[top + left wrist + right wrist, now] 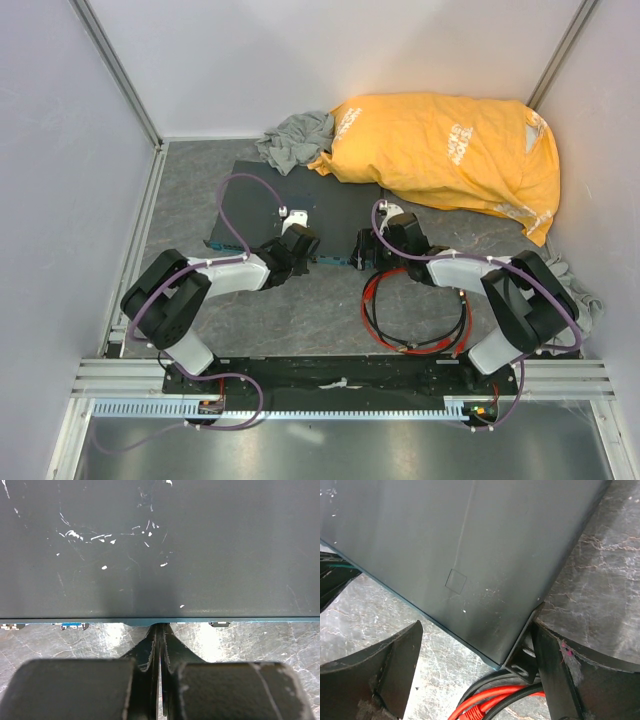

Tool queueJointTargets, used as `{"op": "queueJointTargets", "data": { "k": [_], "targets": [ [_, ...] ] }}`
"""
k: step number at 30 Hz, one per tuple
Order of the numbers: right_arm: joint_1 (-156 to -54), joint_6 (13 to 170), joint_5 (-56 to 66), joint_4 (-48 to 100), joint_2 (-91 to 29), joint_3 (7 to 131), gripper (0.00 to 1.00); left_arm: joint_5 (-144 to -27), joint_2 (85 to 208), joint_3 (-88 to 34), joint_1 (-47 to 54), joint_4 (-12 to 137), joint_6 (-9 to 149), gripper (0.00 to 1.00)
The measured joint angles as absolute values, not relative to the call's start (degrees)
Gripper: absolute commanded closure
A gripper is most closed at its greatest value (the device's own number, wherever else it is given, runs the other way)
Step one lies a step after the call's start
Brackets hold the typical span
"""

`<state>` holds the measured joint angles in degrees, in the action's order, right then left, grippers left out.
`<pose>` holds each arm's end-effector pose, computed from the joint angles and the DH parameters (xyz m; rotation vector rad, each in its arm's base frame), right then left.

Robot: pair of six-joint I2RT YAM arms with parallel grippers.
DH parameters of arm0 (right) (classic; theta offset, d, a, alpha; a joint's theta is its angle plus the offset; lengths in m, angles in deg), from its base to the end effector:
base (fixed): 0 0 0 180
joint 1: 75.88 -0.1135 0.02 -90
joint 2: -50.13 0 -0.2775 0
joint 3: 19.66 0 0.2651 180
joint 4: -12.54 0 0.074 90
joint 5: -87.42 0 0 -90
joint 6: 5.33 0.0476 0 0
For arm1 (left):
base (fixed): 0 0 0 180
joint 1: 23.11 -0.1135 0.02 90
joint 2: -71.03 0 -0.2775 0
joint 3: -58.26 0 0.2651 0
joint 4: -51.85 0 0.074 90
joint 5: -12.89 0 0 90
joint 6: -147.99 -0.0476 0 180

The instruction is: Insert the plug into the switch port

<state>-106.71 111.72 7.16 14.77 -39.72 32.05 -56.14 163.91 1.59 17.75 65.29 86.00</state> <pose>0.2706 0.1709 0.1490 -0.1713 2.3626 0.7061 0.2566 -0.1994 0.1438 0.1047 2.3641 -0.1302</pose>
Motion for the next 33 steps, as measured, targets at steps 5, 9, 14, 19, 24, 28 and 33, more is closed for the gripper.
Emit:
{"op": "queueJointTargets", "data": {
  "k": [5,9,14,19,24,28,33],
  "targets": [
    [-106.36,111.57,8.34,14.09,-39.96,32.05,0.04,-54.94,164.42,1.59,17.75,64.35,85.28,0.89],
    [-106.38,111.15,7.9,15.03,-39.17,32.05,0.03,-54.76,164.22,1.78,17.7,64.4,85.32,0.73],
    [-106.4,110.74,5.34,21.74,-31.98,32.05,0.02,-55.63,161.2,4.87,16.7,62.08,86.11,0.6],
    [-106.47,110.43,1.45,28.93,-24.11,32.82,0.05,-56.64,148.92,8.17,16.39,62.73,87.29,0.41],
    [-106.47,110.48,0.84,36.3,-21.75,33.12,0.1,-56.75,132.07,9.3,16.39,67.5,87.27,0.13],
    [-106.62,111.07,0.73,41.39,-21.03,32.84,0.15,-56.51,119.04,9.37,16.39,73.71,86.39,0.01],
    [-107.32,112.64,-0.64,44.47,-21.01,32.12,0.19,-56.44,107.24,6.0,16.39,84.92,83.53,0.01]
  ]
}}
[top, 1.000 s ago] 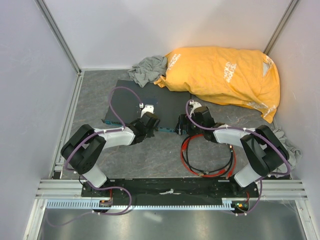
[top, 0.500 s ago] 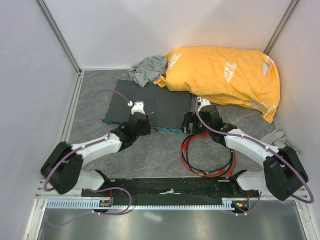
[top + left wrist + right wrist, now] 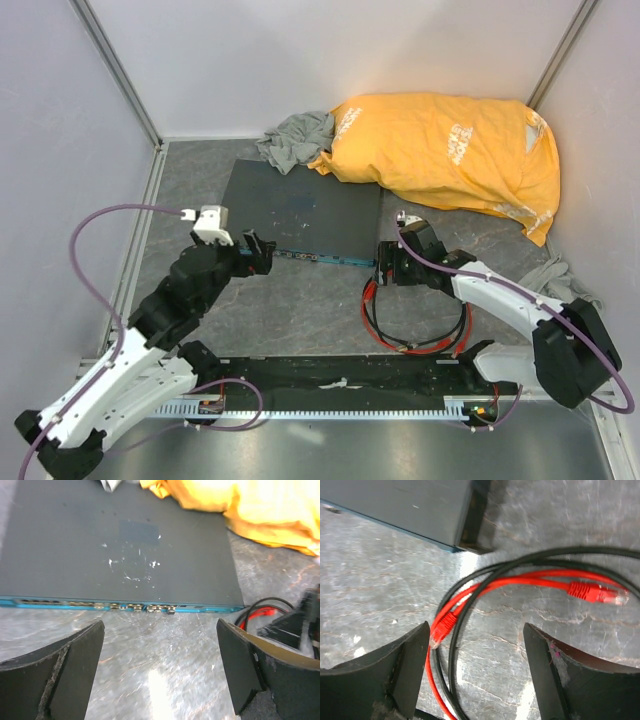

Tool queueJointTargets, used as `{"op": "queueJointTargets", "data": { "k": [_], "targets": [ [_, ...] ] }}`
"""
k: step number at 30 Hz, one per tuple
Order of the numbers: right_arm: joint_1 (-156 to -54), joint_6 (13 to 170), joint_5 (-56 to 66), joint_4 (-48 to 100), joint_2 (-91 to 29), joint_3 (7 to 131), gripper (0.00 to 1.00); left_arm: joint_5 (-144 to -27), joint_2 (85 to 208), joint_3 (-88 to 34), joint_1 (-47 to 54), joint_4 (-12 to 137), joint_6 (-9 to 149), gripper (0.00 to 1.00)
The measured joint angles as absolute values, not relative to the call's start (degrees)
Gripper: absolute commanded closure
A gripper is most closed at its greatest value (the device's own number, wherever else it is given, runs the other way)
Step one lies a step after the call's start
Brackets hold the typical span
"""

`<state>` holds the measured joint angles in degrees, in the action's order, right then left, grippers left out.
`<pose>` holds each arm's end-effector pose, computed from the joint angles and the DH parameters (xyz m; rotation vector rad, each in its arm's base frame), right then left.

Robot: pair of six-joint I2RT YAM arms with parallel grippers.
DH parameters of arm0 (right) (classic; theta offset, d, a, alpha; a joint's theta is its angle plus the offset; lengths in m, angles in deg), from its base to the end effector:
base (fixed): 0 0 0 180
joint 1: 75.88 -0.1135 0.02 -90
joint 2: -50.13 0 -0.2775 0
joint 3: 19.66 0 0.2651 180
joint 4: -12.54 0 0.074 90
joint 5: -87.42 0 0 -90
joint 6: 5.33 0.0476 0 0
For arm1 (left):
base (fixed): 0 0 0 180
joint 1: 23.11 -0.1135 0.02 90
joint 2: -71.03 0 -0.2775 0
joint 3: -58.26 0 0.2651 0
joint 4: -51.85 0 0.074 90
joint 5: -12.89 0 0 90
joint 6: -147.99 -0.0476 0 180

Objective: Insert the plug into the switch port
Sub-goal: Insert the plug into the switch port, then pick up the connector from the center of the board.

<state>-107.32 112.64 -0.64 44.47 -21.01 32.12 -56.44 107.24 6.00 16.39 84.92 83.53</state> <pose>0.2179 0.1351 0.1934 -0.0916 2.5279 0.4775 0.1374 -0.0915 0.3160 -0.0230 1.8725 -0.4526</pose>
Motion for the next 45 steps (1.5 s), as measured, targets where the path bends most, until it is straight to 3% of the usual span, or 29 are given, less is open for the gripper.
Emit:
{"op": "queueJointTargets", "data": {
  "k": [8,20,23,27,28,34,45],
  "targets": [
    [-107.97,116.27,-4.16,44.49,-26.14,31.37,0.34,-56.99,97.4,2.55,16.37,90.58,75.97,0.02],
    [-108.19,121.64,-3.33,37.02,-32.35,31.66,0.54,-56.55,95.87,6.2,15.5,93.73,73.82,0.03],
    [-108.19,122.37,-3.4,35.68,-33.16,31.77,0.68,-56.62,95.87,6.2,15.06,93.77,73.67,0.03],
    [-108.19,122.56,-3.51,35.64,-33.36,31.77,0.96,-56.68,95.9,6.2,14.14,93.79,73.58,0.04],
    [-108.26,122.74,-3.64,35.99,-33.29,31.79,0.98,-56.73,95.9,6.2,13.88,93.77,73.56,0.04],
    [-108.3,119.92,-7.03,45.26,-29.68,34.96,1.0,-57.76,95.9,6.2,12.59,93.77,73.56,0.04],
    [-106.68,104.27,-13.5,58.26,-21.99,60.81,1.0,-59.35,96.27,6.29,10.99,93.75,73.54,0.04]
  ]
}}
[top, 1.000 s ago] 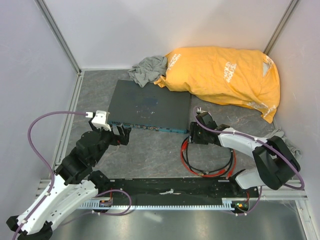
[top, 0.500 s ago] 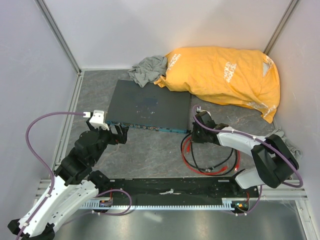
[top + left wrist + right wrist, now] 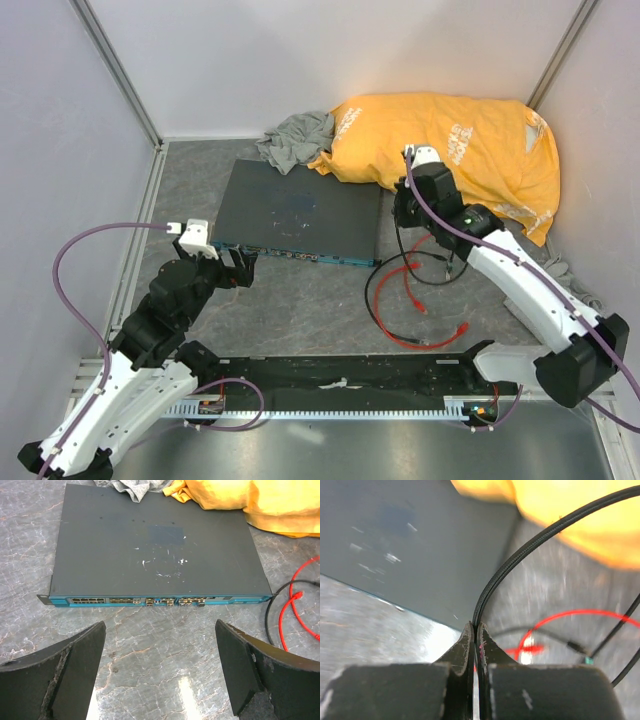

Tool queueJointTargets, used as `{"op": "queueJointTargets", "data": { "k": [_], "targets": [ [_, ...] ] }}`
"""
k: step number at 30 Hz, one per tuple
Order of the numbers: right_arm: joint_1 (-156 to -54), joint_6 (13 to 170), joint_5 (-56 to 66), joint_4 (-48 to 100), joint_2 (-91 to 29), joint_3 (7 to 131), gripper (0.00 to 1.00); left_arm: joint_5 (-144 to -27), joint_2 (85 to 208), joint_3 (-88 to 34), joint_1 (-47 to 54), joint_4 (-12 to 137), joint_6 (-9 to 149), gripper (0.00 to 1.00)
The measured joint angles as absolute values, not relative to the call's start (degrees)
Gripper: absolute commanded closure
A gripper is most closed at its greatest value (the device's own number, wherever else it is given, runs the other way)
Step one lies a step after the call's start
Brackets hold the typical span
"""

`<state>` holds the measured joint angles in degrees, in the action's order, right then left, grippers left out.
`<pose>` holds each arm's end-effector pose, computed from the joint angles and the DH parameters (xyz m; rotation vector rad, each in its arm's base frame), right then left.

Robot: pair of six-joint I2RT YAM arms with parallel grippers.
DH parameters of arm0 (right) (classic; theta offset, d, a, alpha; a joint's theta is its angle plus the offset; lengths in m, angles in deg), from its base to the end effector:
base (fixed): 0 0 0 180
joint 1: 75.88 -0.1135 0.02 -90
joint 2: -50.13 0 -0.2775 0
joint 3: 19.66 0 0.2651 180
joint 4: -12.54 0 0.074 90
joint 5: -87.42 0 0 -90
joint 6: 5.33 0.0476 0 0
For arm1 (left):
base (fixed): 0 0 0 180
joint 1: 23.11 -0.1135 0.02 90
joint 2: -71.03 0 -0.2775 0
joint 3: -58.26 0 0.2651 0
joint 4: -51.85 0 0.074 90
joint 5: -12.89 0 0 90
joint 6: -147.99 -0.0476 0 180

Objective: Insert the plug into the switch port
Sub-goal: Pick up the connector from the center of the board.

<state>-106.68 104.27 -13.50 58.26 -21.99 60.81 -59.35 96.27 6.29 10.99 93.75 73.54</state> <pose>0.2563 0.1423 0.3428 -0.1122 2.2203 0.2756 0.1083 -0.0558 0.3198 0.0787 1.8332 -0.3268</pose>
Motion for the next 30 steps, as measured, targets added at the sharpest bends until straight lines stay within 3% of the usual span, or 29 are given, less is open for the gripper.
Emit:
{"op": "queueJointTargets", "data": {
  "k": [8,17,20,21,24,30],
  "targets": [
    [-114.97,94.35,-8.43,55.29,-22.08,69.71,1.0,-59.9,96.86,6.96,9.4,93.57,73.56,0.05],
    [-139.34,81.36,-2.66,53.78,-34.36,62.54,1.0,-58.67,94.76,7.21,8.35,93.53,73.65,0.06],
    [-145.28,79.5,-1.19,55.27,-38.54,59.59,0.77,-57.51,93.69,7.47,7.89,93.53,73.74,0.06],
    [-146.49,79.44,-0.8,55.81,-39.37,59.18,0.6,-57.16,93.36,7.55,7.67,93.49,73.78,0.06],
    [-148.34,79.66,-0.75,56.95,-40.11,58.48,0.44,-56.27,92.79,7.93,7.28,93.44,73.87,0.06],
    [-141.04,80.38,-3.03,56.45,-35.48,58.48,0.4,-56.18,93.14,8.08,6.84,93.31,73.98,0.06]
  ]
}}
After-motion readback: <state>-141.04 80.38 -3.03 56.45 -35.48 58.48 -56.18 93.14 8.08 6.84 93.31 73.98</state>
